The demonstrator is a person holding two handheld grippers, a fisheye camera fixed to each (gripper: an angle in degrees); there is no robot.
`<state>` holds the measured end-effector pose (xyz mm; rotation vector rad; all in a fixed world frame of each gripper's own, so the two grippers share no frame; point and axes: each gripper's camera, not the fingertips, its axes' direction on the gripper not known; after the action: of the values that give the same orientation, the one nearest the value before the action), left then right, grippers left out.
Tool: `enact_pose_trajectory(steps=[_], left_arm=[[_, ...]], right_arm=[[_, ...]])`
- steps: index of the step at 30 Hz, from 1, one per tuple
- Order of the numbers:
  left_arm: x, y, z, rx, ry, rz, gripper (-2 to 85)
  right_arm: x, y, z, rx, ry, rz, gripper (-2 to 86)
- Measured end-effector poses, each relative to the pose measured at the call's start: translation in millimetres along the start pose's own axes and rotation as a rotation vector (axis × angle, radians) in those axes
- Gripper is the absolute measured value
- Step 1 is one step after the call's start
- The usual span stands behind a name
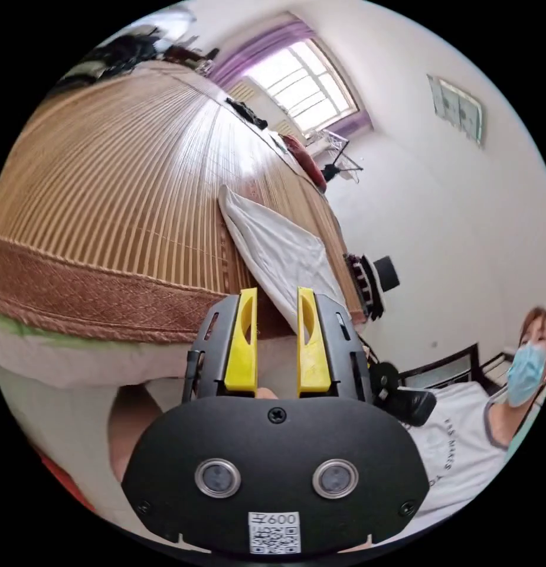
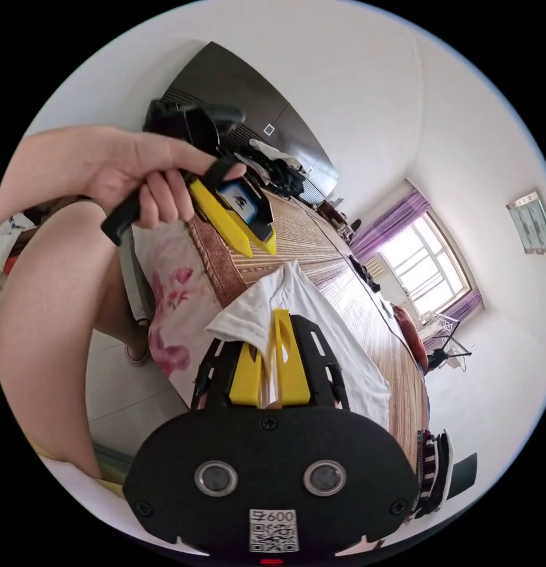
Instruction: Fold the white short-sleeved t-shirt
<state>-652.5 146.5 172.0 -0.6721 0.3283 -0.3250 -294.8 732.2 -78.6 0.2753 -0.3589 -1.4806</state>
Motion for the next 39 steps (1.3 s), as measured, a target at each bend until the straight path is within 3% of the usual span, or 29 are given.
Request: enact_pose_trajectory(steps=[5, 15, 19, 29, 39], left_arm=[[-32, -51, 28, -0.014, 0.044, -0.237, 11.0], [-31, -139, 35, 0.108, -0.025, -0.298, 5.0], [-14, -152, 27, 0.156, 0.008, -0.324, 3.4], [130, -193, -3, 0.312, -0.004, -0.249, 2.3], [265, -288, 130, 0.203, 0.006, -0.174, 2.3]], right_arm=[[10, 39, -29, 0.056, -0.009, 0.009, -0.9], [45, 102, -54, 0.084, -0.116, 0.061, -0.9], [78, 128, -54, 0.091, -0.257, 0.168, -0.9], [194, 213, -94, 0.320, -0.376, 0.597, -0.9], [327, 341, -86, 0.366, -0.319, 0.941, -0.9]])
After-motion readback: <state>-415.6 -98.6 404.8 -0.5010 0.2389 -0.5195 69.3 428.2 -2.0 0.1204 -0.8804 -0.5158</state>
